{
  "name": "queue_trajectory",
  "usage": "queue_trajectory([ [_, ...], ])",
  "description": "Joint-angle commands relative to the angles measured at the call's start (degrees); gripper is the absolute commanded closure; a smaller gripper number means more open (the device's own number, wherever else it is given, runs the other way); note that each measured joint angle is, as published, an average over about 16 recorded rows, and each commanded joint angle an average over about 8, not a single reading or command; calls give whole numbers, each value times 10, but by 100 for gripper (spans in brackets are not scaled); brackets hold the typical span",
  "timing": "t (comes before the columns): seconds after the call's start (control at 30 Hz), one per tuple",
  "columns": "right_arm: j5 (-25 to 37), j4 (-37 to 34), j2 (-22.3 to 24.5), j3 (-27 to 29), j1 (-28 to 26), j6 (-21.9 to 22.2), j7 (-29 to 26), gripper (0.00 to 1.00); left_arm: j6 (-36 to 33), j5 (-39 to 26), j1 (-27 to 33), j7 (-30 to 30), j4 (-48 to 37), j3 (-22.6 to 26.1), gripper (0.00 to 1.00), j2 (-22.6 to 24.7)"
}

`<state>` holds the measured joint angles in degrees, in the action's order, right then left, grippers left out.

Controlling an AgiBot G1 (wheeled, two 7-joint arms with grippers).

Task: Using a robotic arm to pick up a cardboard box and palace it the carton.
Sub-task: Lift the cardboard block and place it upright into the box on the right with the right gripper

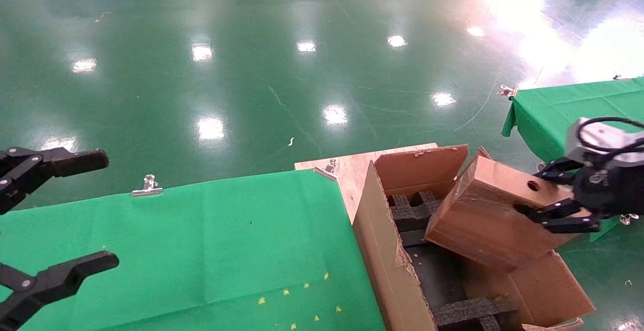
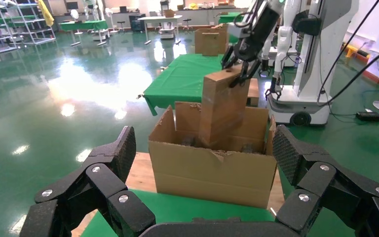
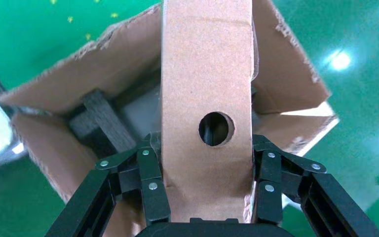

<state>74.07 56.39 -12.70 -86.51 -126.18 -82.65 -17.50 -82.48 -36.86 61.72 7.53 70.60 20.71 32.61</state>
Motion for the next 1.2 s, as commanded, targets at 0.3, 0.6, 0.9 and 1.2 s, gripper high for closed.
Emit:
queue_trajectory([
  [0.3, 40, 126, 30, -40, 68, 163, -253, 100, 0, 0, 0, 0, 0, 0, 0, 0],
  [0.6, 119, 203, 41, -70, 101, 249, -494, 100, 0, 0, 0, 0, 0, 0, 0, 0],
  [0.9, 210, 209, 24, -84, 106, 260, -636, 100, 0, 0, 0, 0, 0, 0, 0, 0],
  [1.2, 269, 214, -9, -94, 111, 242, -746, 100, 0, 0, 0, 0, 0, 0, 0, 0],
])
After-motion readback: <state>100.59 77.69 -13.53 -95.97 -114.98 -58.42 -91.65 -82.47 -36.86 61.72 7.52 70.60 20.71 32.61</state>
